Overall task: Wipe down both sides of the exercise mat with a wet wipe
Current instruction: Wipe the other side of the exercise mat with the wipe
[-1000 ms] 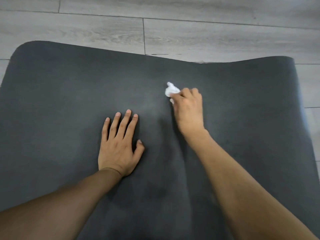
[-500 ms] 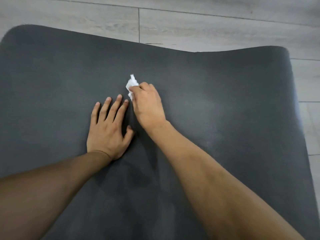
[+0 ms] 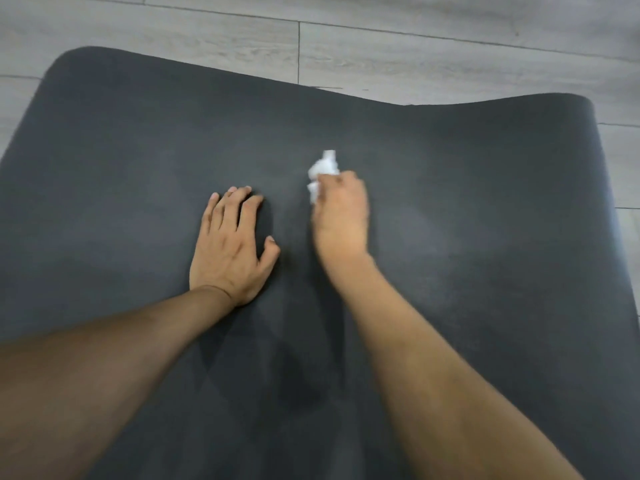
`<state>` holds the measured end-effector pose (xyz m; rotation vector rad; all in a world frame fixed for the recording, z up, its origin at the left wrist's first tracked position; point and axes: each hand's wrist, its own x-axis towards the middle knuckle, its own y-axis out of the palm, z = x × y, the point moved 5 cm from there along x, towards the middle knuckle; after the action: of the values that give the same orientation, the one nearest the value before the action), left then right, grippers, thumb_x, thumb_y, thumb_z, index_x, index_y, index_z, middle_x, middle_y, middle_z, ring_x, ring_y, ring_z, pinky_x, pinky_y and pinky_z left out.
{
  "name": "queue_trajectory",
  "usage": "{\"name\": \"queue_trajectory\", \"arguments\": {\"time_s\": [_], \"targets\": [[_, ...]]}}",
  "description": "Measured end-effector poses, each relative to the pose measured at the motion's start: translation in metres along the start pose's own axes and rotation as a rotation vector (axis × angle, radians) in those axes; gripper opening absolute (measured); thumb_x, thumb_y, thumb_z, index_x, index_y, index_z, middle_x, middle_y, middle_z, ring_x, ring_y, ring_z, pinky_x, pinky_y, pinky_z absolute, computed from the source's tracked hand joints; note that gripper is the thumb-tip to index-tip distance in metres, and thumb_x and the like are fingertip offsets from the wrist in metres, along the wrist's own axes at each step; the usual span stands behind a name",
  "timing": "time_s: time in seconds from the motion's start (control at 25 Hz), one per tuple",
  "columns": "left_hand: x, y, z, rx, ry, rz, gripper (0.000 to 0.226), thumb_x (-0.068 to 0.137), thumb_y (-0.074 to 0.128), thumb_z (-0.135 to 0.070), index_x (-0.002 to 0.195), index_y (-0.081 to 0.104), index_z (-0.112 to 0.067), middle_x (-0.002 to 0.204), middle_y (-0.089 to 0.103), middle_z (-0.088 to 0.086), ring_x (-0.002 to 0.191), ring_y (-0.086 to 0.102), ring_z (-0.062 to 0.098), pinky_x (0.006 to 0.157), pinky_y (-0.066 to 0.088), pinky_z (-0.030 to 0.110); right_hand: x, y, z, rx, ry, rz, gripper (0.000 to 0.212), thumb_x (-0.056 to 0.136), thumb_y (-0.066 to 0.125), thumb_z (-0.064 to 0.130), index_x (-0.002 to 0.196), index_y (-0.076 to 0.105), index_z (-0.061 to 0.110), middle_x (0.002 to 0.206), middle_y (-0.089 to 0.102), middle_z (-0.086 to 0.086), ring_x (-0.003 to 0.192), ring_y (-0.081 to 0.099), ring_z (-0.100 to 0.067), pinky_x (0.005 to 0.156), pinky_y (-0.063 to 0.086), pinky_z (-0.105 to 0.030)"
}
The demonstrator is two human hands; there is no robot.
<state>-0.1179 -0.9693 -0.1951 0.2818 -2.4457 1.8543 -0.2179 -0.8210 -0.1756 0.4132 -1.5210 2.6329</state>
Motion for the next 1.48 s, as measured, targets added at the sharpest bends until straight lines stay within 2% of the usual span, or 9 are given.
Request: {"name": "queue_trajectory", "arguments": {"time_s": [0.16, 0.4, 0.6, 0.72, 0.8, 1.0, 1.08, 1.36, 1.48], "targets": [[-0.001, -0.006, 0.002, -0.094, 0.004, -0.023, 0.045, 0.083, 0.043, -0.027, 0.118, 0.053, 0.0, 0.13, 0.05, 0.02, 0.126, 0.047, 0.039, 0.125, 0.021, 0.05, -0.017, 0.001, 0.035, -0.106, -0.35, 0.078, 0.011, 0.075, 0.077, 0.015, 0.085, 0.073, 0.013, 0.076, 0.057, -0.009, 0.066, 0.054, -0.032, 0.059, 0.041, -0.036], [-0.001, -0.006, 0.002, -0.014, -0.003, -0.054, 0.039, 0.081, 0.052, -0.025, 0.115, 0.055, -0.006, 0.129, 0.053, 0.015, 0.124, 0.048, 0.039, 0.121, 0.027, 0.05, -0.049, -0.093, -0.129, -0.17, 0.27, -0.075, 0.019, 0.091, 0.053, 0.014, 0.105, 0.066, 0.014, 0.088, 0.049, -0.012, 0.074, 0.052, -0.035, 0.072, 0.048, -0.048], [-0.023, -0.026, -0.01, -0.004, 0.133, -0.112, 0.025, 0.087, 0.049, -0.013, 0.108, 0.062, -0.01, 0.108, 0.062, 0.011, 0.09, 0.057, 0.037, 0.084, 0.039, 0.043, -0.043, -0.079, -0.122, -0.203, 0.327, -0.131, 0.016, 0.093, 0.052, 0.007, 0.104, 0.064, 0.006, 0.095, 0.051, -0.017, 0.08, 0.051, -0.035, 0.076, 0.045, -0.047], [-0.078, -0.029, -0.001, -0.041, 0.106, 0.031, 0.037, 0.093, 0.046, -0.019, 0.126, 0.061, -0.01, 0.138, 0.06, 0.008, 0.125, 0.056, 0.033, 0.104, 0.041, 0.043, -0.047, -0.082, -0.124, -0.209, 0.366, -0.162, 0.018, 0.093, 0.053, 0.008, 0.105, 0.065, 0.007, 0.095, 0.053, -0.018, 0.082, 0.053, -0.038, 0.078, 0.046, -0.048], [-0.108, -0.023, 0.001, -0.031, 0.063, 0.126, 0.055, 0.095, 0.043, -0.025, 0.149, 0.047, -0.01, 0.161, 0.039, 0.006, 0.151, 0.032, 0.027, 0.123, 0.026, 0.046, -0.047, -0.069, -0.103, -0.185, 0.375, -0.177, 0.022, 0.09, 0.055, 0.011, 0.109, 0.067, 0.009, 0.093, 0.055, -0.017, 0.08, 0.054, -0.037, 0.075, 0.047, -0.047], [-0.106, -0.015, 0.004, -0.018, 0.068, 0.175, 0.062, 0.093, 0.04, -0.029, 0.152, 0.043, -0.01, 0.166, 0.031, 0.005, 0.155, 0.025, 0.025, 0.126, 0.02, 0.046, -0.069, 0.007, 0.053, -0.094, -0.321, 0.065, 0.014, 0.085, 0.063, 0.017, 0.092, 0.07, 0.008, 0.079, 0.057, -0.013, 0.067, 0.053, -0.034, 0.061, 0.037, -0.04], [-0.108, -0.015, 0.006, -0.022, 0.068, 0.173, 0.062, 0.093, 0.04, -0.029, 0.152, 0.043, -0.01, 0.166, 0.03, 0.005, 0.155, 0.024, 0.025, 0.127, 0.019, 0.046, -0.06, -0.002, 0.041, -0.123, -0.428, 0.057, 0.012, 0.084, 0.066, 0.022, 0.089, 0.071, 0.012, 0.077, 0.056, -0.011, 0.066, 0.052, -0.032, 0.059, 0.034, -0.039], [-0.106, -0.015, 0.002, 0.012, 0.041, 0.147, 0.063, 0.091, 0.042, -0.028, 0.152, 0.043, -0.011, 0.166, 0.031, 0.004, 0.155, 0.023, 0.025, 0.127, 0.019, 0.046, -0.056, -0.088, -0.118, -0.258, 0.303, -0.174, 0.019, 0.091, 0.055, 0.011, 0.103, 0.068, 0.006, 0.091, 0.056, -0.02, 0.08, 0.051, -0.039, 0.074, 0.047, -0.05], [-0.106, -0.015, 0.002, 0.014, 0.044, 0.152, 0.064, 0.09, 0.042, -0.028, 0.152, 0.043, -0.011, 0.166, 0.031, 0.004, 0.155, 0.024, 0.025, 0.127, 0.019, 0.045, -0.066, -0.038, -0.034, -0.093, 0.147, -0.13, 0.018, 0.084, 0.064, 0.009, 0.102, 0.071, 0.009, 0.085, 0.058, -0.017, 0.074, 0.053, -0.037, 0.068, 0.045, -0.044]]}}
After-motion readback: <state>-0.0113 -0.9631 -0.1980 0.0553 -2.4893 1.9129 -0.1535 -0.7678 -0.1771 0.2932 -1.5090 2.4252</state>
